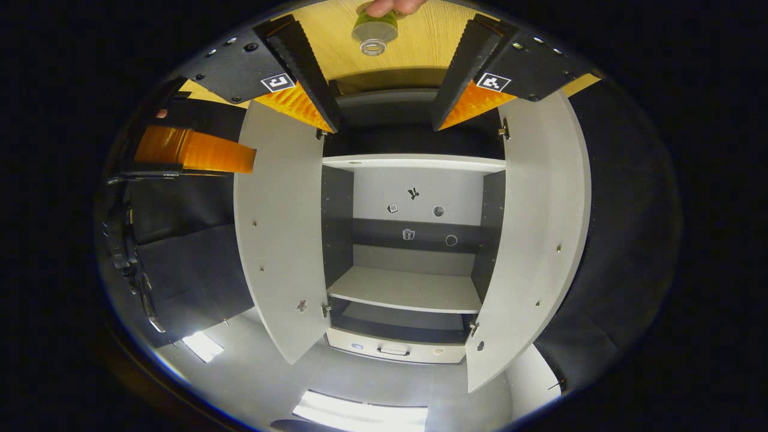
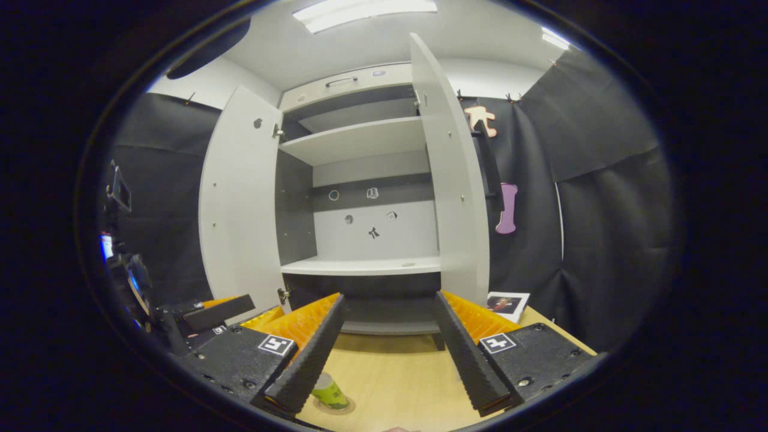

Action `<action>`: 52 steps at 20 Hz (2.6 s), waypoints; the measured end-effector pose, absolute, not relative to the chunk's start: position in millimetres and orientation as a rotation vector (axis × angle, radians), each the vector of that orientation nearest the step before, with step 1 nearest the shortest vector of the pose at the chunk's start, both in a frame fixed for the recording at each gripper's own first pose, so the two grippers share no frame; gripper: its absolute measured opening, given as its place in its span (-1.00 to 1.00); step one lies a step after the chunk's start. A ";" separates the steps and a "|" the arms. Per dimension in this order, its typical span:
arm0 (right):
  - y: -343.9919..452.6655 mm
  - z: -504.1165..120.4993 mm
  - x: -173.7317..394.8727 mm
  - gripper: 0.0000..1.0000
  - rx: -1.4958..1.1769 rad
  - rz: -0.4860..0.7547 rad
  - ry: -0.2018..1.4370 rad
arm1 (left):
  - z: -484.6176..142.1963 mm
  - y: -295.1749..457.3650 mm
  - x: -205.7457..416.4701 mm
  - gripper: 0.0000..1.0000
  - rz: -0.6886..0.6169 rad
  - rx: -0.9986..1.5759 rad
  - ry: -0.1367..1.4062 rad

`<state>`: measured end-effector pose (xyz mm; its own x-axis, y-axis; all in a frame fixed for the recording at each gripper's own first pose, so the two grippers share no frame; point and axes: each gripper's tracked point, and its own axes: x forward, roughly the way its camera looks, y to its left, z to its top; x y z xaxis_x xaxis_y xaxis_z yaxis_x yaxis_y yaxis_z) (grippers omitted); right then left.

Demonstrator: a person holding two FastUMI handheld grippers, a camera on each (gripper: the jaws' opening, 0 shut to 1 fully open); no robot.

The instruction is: Grasp the bottle in the cabinet with the left hand and place it on the coaster, then close the right door with the right hand and the left door with the left hand.

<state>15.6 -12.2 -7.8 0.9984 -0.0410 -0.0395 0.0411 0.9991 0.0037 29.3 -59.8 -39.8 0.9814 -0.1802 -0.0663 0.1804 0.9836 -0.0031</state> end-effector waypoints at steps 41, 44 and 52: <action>-187.7 153.5 96.5 0.95 -0.012 -0.194 -0.071 | -83.8 -31.2 19.2 0.89 -0.117 -0.074 0.178; -160.5 154.0 103.3 0.95 -0.046 -0.138 -0.068 | -83.1 -26.0 16.8 0.89 -0.099 -0.066 0.181; -104.5 149.5 148.2 0.95 -0.032 -0.002 -0.067 | -68.5 -0.5 17.8 0.89 -0.034 -0.046 0.140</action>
<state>148.2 -104.5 149.5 0.9977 -0.0004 0.0671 0.0026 0.9995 -0.0322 17.8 -0.5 -68.5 0.9896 -0.0373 -0.1386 0.0309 0.9984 -0.0482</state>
